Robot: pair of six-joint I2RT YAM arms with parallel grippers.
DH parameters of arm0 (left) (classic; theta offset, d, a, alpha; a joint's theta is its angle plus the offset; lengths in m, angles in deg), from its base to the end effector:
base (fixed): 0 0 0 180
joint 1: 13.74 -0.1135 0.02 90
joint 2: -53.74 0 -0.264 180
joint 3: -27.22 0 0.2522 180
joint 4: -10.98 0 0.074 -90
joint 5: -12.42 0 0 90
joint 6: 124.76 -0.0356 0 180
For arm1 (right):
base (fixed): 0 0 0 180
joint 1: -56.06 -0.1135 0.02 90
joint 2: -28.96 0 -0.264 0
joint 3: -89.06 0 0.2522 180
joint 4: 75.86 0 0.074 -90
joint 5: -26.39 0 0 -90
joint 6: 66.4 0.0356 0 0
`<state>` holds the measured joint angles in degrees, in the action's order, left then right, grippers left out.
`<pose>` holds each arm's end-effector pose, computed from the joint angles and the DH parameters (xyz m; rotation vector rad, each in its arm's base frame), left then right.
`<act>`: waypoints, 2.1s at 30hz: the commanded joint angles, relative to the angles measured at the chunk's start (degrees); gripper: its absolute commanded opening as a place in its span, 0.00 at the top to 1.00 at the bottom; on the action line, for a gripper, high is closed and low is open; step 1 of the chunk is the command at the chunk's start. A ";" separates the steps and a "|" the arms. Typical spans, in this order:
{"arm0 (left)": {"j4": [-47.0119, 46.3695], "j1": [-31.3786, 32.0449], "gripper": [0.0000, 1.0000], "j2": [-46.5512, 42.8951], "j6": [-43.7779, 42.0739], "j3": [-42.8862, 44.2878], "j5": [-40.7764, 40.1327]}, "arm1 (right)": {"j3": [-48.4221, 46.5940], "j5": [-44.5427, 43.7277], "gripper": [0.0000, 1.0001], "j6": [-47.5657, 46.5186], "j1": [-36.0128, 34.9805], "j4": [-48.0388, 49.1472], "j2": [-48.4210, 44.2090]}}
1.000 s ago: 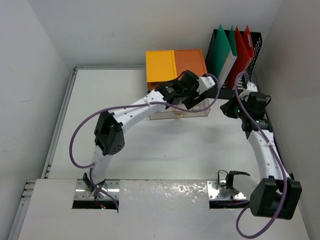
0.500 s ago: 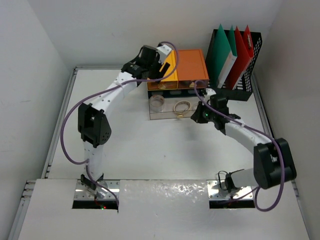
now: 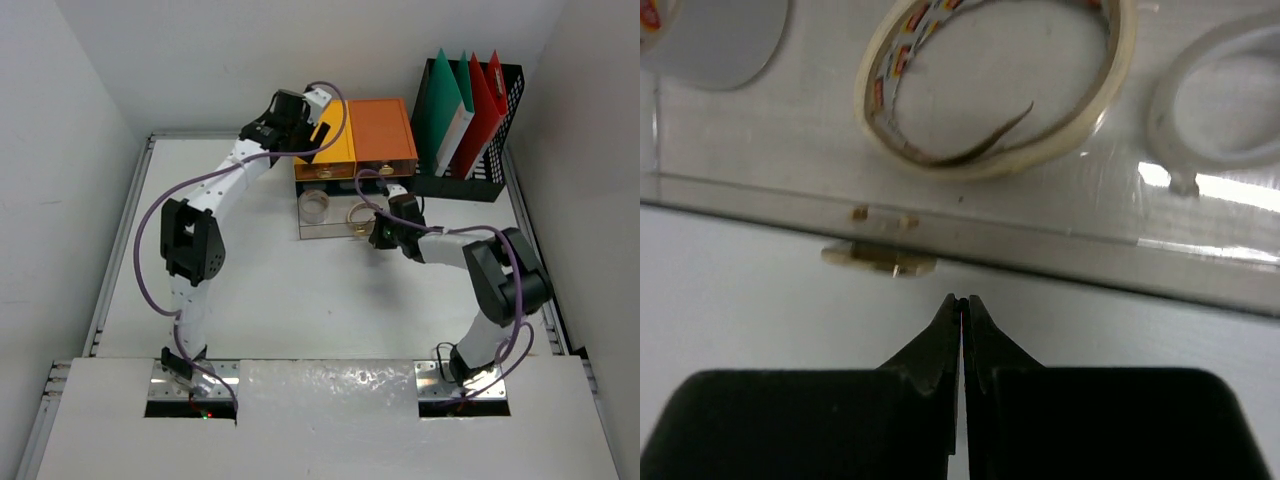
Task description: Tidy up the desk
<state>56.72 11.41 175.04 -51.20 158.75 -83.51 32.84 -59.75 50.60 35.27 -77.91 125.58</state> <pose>0.4491 -0.2068 0.3203 0.7216 2.0644 0.0274 0.3014 0.1170 0.1384 0.0929 2.3609 0.4943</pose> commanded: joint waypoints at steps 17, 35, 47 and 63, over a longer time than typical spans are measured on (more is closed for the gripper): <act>9.49 -3.26 0.27 -10.90 -6.93 1.76 5.14 | -9.57 -11.23 1.00 -2.04 -0.12 32.57 14.47; 12.75 -6.51 0.24 -18.37 -8.69 -6.06 2.59 | -22.05 -17.66 1.00 -9.24 -0.03 35.41 25.46; 12.05 -6.69 0.22 -31.53 -8.16 -16.86 0.22 | -11.78 -15.64 0.99 -12.32 -0.12 17.74 4.16; 9.94 -10.20 0.07 -67.23 -11.85 -67.13 -5.31 | 13.07 -26.79 0.01 1.82 5.85 -37.27 -45.44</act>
<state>68.66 1.88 113.03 -61.11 95.39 -87.45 42.19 -79.86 47.54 40.66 -106.44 87.48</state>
